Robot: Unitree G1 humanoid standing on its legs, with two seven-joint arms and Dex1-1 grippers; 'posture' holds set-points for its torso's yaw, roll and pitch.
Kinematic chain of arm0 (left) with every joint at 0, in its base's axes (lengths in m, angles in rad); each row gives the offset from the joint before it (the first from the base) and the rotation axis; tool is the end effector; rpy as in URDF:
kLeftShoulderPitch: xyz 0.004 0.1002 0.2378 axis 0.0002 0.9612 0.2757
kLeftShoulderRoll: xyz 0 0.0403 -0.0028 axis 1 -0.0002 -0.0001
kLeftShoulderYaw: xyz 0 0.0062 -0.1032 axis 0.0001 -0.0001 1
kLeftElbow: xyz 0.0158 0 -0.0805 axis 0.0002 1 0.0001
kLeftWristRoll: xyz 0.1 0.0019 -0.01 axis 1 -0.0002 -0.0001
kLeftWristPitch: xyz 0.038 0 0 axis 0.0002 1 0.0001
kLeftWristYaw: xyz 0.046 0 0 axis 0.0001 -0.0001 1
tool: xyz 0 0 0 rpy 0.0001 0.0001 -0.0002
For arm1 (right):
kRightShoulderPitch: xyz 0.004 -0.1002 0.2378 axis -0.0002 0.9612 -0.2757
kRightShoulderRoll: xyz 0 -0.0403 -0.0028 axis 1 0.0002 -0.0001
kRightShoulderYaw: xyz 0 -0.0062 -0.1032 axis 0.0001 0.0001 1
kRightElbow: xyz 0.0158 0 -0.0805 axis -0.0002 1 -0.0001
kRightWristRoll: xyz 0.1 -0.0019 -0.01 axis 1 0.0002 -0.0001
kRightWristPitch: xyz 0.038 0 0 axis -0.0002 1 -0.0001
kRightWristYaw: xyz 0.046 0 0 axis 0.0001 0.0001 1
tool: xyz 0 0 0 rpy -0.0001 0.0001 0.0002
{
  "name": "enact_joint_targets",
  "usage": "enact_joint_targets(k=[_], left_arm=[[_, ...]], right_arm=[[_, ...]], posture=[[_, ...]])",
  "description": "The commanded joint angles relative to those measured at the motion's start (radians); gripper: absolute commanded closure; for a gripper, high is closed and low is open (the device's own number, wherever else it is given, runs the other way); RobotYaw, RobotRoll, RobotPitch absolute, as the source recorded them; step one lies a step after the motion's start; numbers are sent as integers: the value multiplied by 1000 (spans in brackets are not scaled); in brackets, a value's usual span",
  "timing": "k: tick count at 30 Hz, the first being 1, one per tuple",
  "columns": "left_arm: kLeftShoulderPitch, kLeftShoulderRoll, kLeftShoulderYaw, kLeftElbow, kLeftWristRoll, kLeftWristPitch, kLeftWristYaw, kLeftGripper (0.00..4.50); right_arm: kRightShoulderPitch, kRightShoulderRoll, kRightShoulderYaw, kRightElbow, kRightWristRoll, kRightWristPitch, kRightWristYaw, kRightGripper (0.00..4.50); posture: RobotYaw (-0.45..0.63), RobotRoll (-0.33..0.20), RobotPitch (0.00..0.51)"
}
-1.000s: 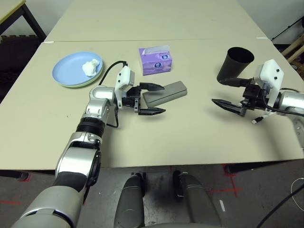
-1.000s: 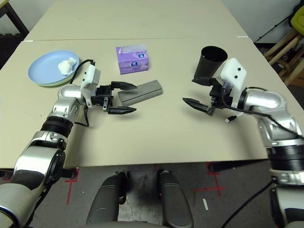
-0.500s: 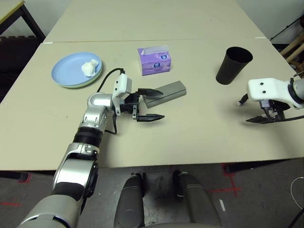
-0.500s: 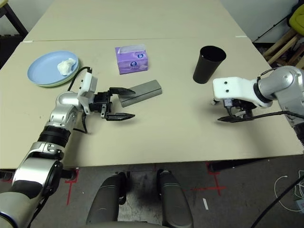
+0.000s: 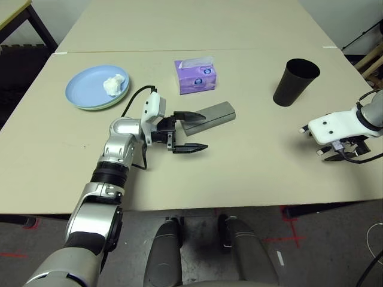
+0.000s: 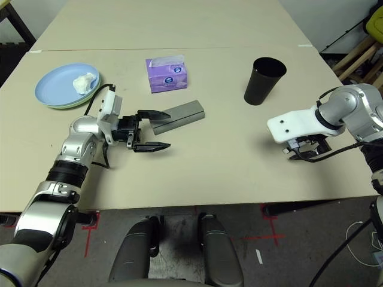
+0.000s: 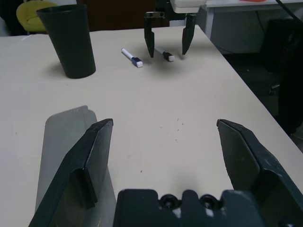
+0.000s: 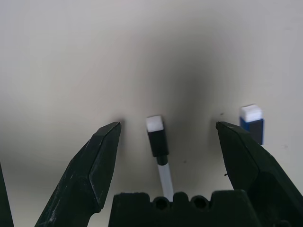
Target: Organize and tidy the items on the table.
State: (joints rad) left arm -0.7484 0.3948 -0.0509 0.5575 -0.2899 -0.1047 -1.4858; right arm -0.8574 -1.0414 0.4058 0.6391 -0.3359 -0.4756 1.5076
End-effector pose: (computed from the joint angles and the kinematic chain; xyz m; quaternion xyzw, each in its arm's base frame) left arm 0.3300 0.1975 0.1586 0.1394 -0.0700 -0.6791 0.7172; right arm 0.3003 -0.2959 0.2334 -0.6162 0.3076 0.5284 0.4965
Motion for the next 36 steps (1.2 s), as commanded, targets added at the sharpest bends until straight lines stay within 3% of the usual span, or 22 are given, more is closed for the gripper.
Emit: enact_joint_targets(k=[1,23,26,34,36], left_arm=[[10,9,-14,-35,-10,12,-12,31],[30,21,-11,-82,-11,38,11,31],[36,23,-12,-90,-11,40,12,0],[29,28,-14,-81,-7,39,9,0],[26,28,-14,-72,-5,34,7,0]], right_arm=[[-8,6,16,40,-17,-56,5,0],[-96,41,75,234,-150,-270,-67,0],[-90,41,76,242,-149,-287,-73,662],[-75,44,76,245,-142,-295,-93,3613],[-78,45,72,247,-137,-296,-94,4076]], posture=[[67,0,240],[95,0,250],[97,0,248],[92,0,239],[87,0,234]])
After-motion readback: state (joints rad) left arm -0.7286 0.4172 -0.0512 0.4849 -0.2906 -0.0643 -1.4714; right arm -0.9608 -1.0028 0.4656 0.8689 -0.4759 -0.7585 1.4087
